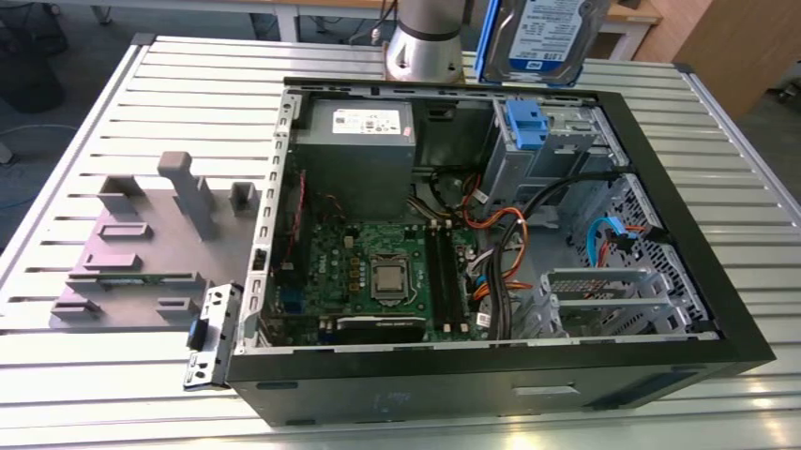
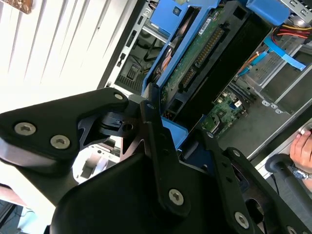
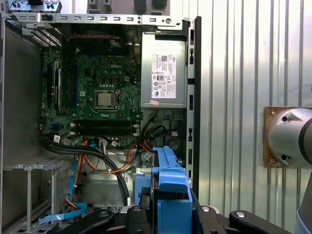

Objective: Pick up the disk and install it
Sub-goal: 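Pick up the disk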

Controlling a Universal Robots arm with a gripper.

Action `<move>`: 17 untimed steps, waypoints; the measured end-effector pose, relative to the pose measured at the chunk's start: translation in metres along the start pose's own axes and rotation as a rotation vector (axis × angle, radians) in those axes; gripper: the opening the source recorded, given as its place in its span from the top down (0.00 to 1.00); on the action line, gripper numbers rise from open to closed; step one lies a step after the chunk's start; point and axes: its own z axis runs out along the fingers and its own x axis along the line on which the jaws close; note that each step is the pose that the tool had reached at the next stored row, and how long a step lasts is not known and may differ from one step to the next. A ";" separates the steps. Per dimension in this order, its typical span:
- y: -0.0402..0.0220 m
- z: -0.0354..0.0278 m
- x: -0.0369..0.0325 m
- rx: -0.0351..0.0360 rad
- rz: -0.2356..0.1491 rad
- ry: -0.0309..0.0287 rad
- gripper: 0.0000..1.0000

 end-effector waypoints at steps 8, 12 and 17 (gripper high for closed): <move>-0.0040 0.0000 0.0000 0.0000 0.000 0.0000 0.63; -0.0061 0.0000 0.0000 0.0000 0.000 -0.0001 0.63; -0.0089 0.0000 0.0000 0.0000 0.000 -0.0001 0.63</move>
